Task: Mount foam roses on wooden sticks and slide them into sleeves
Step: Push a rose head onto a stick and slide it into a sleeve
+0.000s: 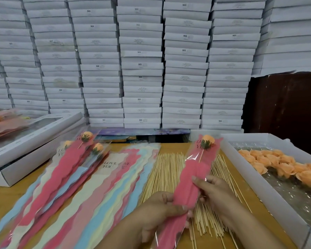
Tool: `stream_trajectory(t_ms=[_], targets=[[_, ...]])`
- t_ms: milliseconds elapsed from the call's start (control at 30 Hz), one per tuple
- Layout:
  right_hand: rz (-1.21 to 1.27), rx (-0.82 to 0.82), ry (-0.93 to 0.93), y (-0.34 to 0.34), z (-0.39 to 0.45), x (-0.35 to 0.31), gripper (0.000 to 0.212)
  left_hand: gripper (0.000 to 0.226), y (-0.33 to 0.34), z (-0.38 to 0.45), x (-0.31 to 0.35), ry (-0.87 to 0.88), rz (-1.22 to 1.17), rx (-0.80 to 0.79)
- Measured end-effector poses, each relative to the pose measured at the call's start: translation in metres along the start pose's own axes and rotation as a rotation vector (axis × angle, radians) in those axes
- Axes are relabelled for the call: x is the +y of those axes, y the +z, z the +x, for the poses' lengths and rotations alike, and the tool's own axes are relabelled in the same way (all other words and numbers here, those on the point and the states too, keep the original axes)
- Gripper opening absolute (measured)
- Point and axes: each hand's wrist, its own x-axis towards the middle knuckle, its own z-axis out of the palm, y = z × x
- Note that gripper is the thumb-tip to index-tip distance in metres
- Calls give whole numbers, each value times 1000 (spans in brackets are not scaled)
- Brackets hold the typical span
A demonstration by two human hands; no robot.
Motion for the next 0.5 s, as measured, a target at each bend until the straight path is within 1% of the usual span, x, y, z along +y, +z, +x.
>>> stream_trajectory(t_ms=[33, 100, 167, 233, 367, 433, 500], targets=[[27, 4, 10, 1, 1, 0, 33, 13, 0, -1, 2, 8, -12, -2], [99, 8, 30, 2, 3, -1, 50, 11, -2, -3, 5, 35, -55, 45], [124, -12, 46, 2, 6, -2, 57, 12, -5, -3, 10, 70, -121, 118], [110, -34, 60, 1, 7, -1, 56, 20, -7, -4, 17, 105, -147, 187], [64, -47, 76, 2, 6, 0, 49, 24, -12, -10, 41, 200, -139, 287], [54, -47, 83, 2, 5, -1, 47, 22, -18, -13, 54, 243, -143, 334], [37, -48, 81, 3, 4, -2, 45, 16, -26, -17, 64, 264, -168, 346]])
